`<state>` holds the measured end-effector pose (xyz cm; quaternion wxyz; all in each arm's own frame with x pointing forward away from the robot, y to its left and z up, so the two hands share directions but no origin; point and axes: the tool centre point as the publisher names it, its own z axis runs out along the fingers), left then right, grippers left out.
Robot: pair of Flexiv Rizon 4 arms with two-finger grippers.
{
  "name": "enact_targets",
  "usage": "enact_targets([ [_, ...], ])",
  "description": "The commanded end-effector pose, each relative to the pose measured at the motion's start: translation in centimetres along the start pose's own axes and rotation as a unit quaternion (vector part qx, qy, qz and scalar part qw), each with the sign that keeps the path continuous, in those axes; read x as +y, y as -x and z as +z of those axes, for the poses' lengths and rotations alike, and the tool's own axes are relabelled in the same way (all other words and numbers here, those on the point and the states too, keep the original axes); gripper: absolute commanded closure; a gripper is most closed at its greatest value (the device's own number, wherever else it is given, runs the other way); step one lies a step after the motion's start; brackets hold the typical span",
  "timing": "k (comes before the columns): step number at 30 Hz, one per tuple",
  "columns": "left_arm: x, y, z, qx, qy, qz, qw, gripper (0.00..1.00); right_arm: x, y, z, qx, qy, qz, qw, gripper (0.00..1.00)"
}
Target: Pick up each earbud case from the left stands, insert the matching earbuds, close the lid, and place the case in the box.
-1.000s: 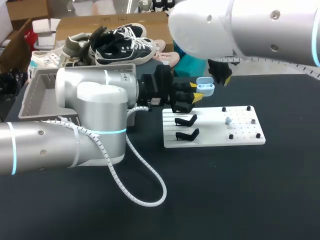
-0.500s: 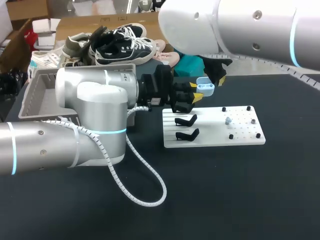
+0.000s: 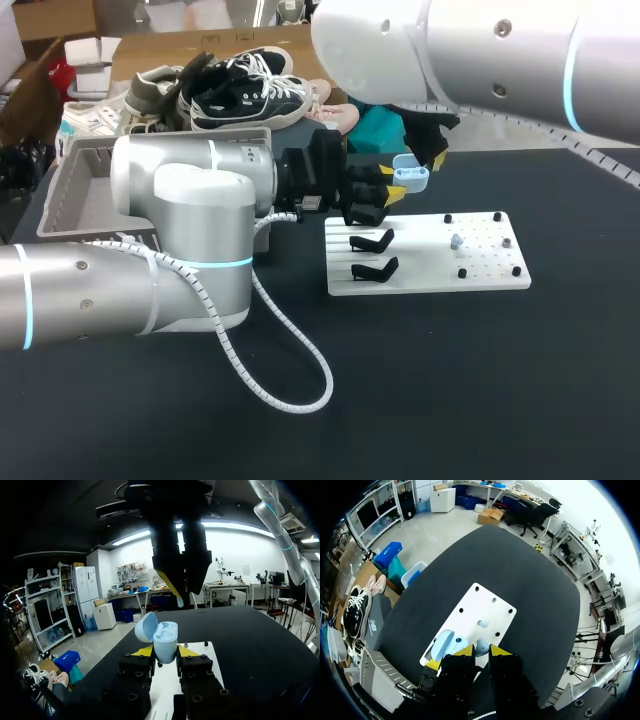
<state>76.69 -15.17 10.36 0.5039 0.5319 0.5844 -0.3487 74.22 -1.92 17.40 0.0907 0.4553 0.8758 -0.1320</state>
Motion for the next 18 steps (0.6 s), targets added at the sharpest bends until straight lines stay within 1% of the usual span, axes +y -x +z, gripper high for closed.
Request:
enact_targets([
  [1, -0.27, -0.03, -0.06, -0.001, 0.005, 0.000, 1.000, 1.00, 0.17, 0.07, -0.03, 0.002, -0.003, 0.003, 1.000, 1.00],
  [4, -0.27, -0.03, -0.06, -0.001, 0.005, 0.000, 1.000, 1.00, 0.34, 0.14, 0.02, 0.006, 0.007, 0.008, 1.000, 1.00],
  [8, -0.27, -0.03, -0.06, -0.001, 0.005, 0.000, 1.000, 1.00, 0.47, -0.06, -0.17, 0.011, 0.031, 0.014, 0.999, 1.00],
  [18, -0.27, -0.03, -0.06, -0.001, 0.005, 0.000, 1.000, 1.00, 1.06, -0.46, -0.12, 0.014, 0.035, 0.013, 0.999, 1.00],
])
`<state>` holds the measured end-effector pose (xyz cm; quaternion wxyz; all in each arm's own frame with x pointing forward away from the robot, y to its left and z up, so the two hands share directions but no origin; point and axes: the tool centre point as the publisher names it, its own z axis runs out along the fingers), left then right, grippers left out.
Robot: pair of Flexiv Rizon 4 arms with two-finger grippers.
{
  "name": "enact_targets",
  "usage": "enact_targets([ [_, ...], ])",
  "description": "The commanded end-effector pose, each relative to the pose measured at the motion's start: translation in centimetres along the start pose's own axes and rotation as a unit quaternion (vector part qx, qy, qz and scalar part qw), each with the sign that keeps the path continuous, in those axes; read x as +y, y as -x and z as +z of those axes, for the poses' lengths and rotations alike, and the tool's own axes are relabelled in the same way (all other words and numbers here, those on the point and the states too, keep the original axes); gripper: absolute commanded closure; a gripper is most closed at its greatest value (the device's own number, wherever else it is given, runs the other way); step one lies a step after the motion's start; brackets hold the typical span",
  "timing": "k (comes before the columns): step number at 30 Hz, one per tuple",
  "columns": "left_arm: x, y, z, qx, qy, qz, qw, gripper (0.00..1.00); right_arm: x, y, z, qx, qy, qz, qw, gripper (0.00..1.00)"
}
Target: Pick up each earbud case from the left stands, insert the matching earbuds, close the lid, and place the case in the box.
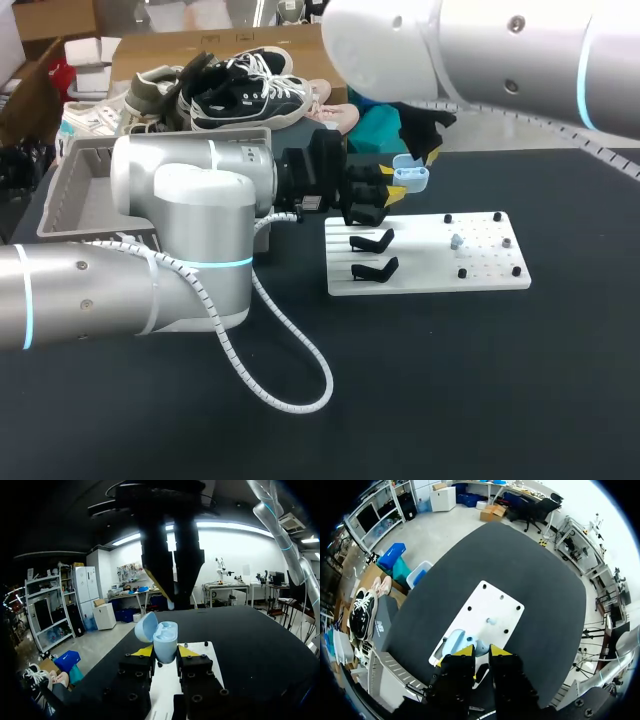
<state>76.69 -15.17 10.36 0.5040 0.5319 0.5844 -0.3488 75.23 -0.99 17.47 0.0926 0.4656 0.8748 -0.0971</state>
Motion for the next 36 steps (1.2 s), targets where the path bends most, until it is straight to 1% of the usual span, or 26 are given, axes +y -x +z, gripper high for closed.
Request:
enact_targets([
  [1, -0.3, 0.0, -0.1, -0.001, 0.005, 0.000, 1.000, 1.00, -0.2, -0.4, 0.3, -0.001, 0.005, 0.000, 1.000, 1.00],
  [6, -0.3, 0.0, -0.1, -0.001, 0.005, 0.000, 1.000, 1.00, 0.2, -0.7, 0.6, 0.005, 0.007, -0.002, 1.000, 1.00],
  [10, -0.3, 0.0, -0.1, -0.001, 0.005, 0.000, 1.000, 1.00, 0.5, -0.5, 0.9, 0.016, 0.013, 0.009, 1.000, 1.00],
  [17, -0.3, 0.0, -0.1, -0.001, 0.005, 0.000, 1.000, 1.00, 0.6, -0.2, 1.1, 0.022, 0.023, 0.013, 0.999, 1.00],
  [36, -0.3, 0.0, -0.1, -0.001, 0.005, 0.000, 1.000, 1.00, 1.0, -0.4, 1.4, 0.021, 0.017, 0.007, 1.000, 1.00],
])
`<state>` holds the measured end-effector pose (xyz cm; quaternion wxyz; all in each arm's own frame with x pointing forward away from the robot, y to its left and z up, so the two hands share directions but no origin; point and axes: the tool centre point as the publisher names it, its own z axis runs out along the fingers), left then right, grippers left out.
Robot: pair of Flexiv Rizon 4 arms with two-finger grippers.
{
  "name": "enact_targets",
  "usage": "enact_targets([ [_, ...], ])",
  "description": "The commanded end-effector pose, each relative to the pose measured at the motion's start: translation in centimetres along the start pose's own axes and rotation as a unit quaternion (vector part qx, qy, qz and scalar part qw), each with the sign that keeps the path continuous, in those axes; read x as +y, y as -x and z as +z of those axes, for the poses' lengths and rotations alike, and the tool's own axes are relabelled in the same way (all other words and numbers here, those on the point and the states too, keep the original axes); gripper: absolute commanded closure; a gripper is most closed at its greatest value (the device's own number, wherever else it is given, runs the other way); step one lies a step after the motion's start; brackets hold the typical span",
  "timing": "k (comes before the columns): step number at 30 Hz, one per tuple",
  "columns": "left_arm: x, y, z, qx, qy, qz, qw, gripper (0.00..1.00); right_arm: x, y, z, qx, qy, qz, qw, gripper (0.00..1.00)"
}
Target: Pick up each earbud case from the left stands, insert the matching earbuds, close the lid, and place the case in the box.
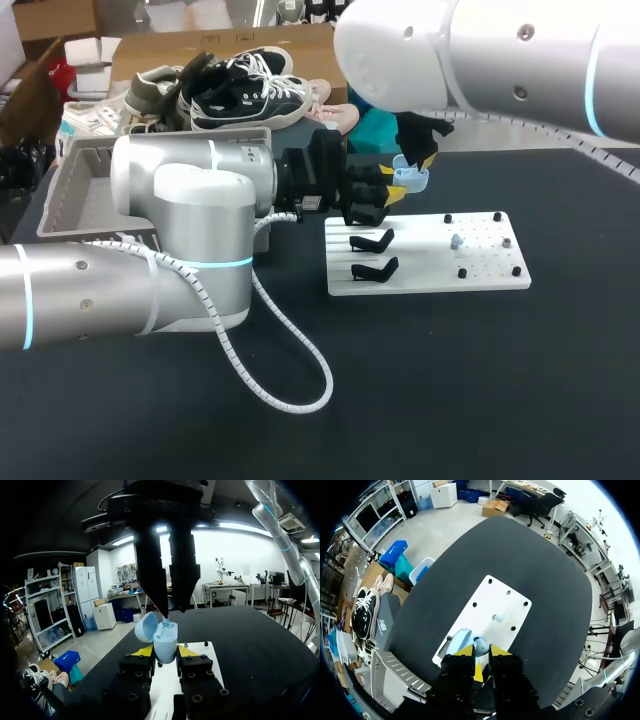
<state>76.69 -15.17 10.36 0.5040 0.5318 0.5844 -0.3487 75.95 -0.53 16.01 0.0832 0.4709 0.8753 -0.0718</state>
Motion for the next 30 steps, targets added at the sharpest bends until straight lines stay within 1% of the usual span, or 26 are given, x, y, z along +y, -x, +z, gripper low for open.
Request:
enact_targets([
  [1, -0.3, 0.0, -0.1, -0.001, 0.005, 0.000, 1.000, 1.00, 0.0, -0.1, 0.1, 0.000, -0.001, 0.001, 1.000, 1.00],
  [17, -0.3, 0.0, -0.1, -0.001, 0.005, 0.000, 1.000, 1.00, 0.5, -0.2, 0.6, 0.003, -0.004, -0.001, 1.000, 1.00],
  [30, -0.3, 0.0, -0.1, -0.001, 0.005, 0.000, 1.000, 1.00, 0.3, -0.4, 1.2, 0.013, -0.010, 0.002, 1.000, 1.00],
])
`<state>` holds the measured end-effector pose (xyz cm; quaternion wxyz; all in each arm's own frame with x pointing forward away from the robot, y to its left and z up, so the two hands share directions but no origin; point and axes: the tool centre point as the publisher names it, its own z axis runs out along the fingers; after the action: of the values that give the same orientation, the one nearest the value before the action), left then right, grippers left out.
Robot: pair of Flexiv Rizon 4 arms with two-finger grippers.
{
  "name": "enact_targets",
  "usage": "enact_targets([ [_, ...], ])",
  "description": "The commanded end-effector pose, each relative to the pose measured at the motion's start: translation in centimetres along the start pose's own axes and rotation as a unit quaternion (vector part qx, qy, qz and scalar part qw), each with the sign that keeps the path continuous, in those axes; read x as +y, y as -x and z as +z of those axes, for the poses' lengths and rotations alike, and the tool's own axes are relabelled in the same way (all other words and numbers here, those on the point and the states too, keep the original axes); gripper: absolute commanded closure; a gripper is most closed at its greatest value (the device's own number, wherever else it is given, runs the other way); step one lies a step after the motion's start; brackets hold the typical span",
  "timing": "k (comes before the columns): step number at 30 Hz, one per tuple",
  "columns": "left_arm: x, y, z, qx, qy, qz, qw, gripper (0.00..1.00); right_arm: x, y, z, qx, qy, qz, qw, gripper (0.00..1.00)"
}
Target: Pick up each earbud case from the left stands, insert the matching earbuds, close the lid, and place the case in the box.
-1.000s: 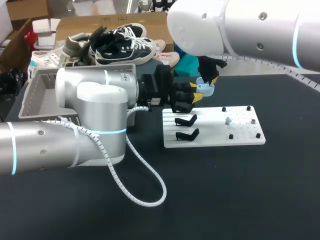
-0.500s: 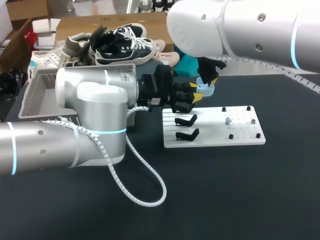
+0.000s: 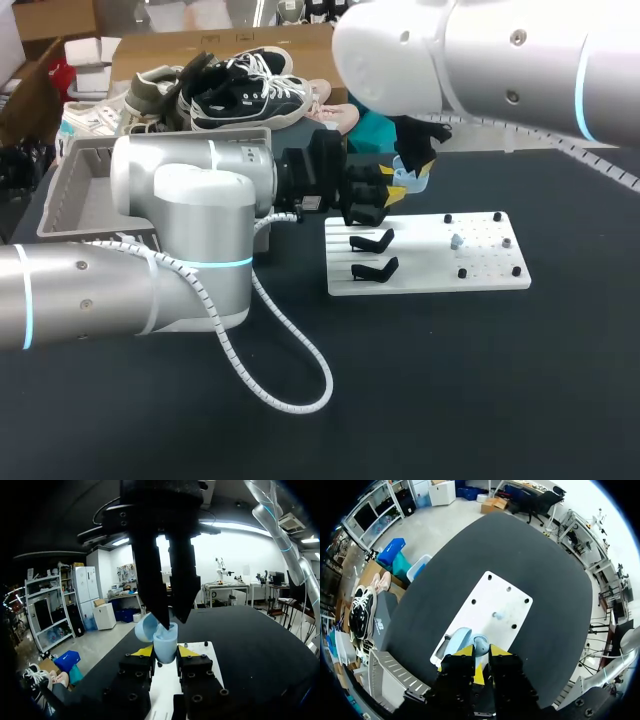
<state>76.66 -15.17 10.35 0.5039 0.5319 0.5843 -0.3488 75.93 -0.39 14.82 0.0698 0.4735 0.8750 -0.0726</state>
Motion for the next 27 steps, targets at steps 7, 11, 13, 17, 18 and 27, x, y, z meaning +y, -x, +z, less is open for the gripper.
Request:
enact_targets([
  [7, -0.2, 0.0, -0.1, -0.001, 0.005, 0.000, 1.000, 1.00, -0.1, 0.1, -0.1, 0.004, 0.002, 0.000, 1.000, 0.78],
  [11, -0.2, 0.0, -0.1, -0.001, 0.005, 0.000, 1.000, 1.00, -0.4, 0.1, -0.6, 0.004, 0.011, 0.000, 1.000, 0.78],
  [13, -0.2, 0.0, -0.1, -0.001, 0.005, 0.000, 1.000, 1.00, -0.7, 0.1, -1.0, 0.005, 0.017, -0.001, 1.000, 0.79],
  [17, -0.2, 0.0, -0.1, -0.001, 0.005, 0.000, 1.000, 1.00, -2.0, 0.1, -1.6, 0.007, 0.037, -0.005, 0.999, 0.82],
  [18, -0.2, 0.0, -0.1, -0.001, 0.005, 0.000, 1.000, 1.00, -2.4, 0.1, -1.8, 0.008, 0.042, -0.008, 0.999, 0.81],
  [27, -0.2, 0.0, -0.1, -0.001, 0.005, 0.000, 1.000, 1.00, -5.8, 0.4, -1.7, -0.016, 0.094, -0.073, 0.993, 0.78],
])
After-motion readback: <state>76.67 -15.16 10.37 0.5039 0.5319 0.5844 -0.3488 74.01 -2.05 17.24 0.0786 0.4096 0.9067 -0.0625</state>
